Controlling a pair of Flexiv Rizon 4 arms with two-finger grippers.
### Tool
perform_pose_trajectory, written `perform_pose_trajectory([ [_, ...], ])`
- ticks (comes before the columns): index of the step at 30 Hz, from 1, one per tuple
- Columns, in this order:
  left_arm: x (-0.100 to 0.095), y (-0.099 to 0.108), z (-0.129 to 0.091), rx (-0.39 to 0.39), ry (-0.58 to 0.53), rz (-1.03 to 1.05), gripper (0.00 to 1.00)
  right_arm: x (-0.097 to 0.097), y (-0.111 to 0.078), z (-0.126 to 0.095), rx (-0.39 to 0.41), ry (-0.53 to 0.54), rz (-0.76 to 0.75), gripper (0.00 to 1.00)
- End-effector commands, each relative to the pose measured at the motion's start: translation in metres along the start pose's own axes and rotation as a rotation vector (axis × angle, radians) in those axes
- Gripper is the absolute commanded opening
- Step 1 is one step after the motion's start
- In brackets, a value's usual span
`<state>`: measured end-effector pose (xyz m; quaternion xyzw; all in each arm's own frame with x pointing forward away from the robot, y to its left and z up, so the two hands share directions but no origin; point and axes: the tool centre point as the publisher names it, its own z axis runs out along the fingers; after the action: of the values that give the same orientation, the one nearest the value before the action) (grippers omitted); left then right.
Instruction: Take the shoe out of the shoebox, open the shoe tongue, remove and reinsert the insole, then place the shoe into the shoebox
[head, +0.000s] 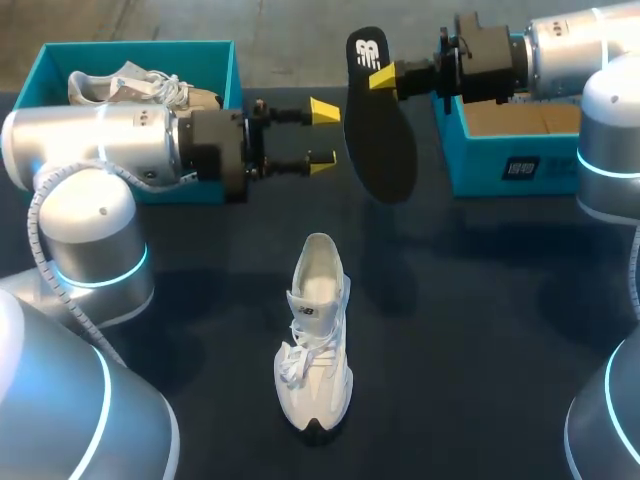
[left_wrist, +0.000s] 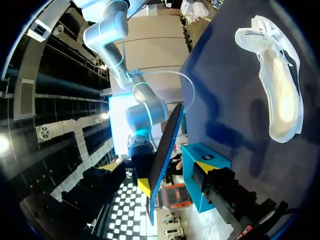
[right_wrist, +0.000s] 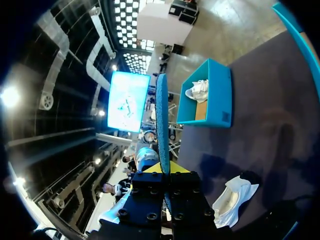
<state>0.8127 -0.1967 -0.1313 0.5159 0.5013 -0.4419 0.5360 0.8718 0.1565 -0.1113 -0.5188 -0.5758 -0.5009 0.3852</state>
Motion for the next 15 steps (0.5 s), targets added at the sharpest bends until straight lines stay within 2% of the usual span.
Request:
perform_pose_trajectory([
  [1, 0.0, 0.006, 0.011, 0.001, -0.002, 0.004, 0.88, 0.001, 0.0, 0.0, 0.001, -0.006, 0.002, 0.0],
  [15, -0.004, 0.005, 0.024, 0.026, -0.029, 0.007, 0.73, 0.001, 0.0, 0.0, 0.001, -0.006, 0.002, 0.0],
])
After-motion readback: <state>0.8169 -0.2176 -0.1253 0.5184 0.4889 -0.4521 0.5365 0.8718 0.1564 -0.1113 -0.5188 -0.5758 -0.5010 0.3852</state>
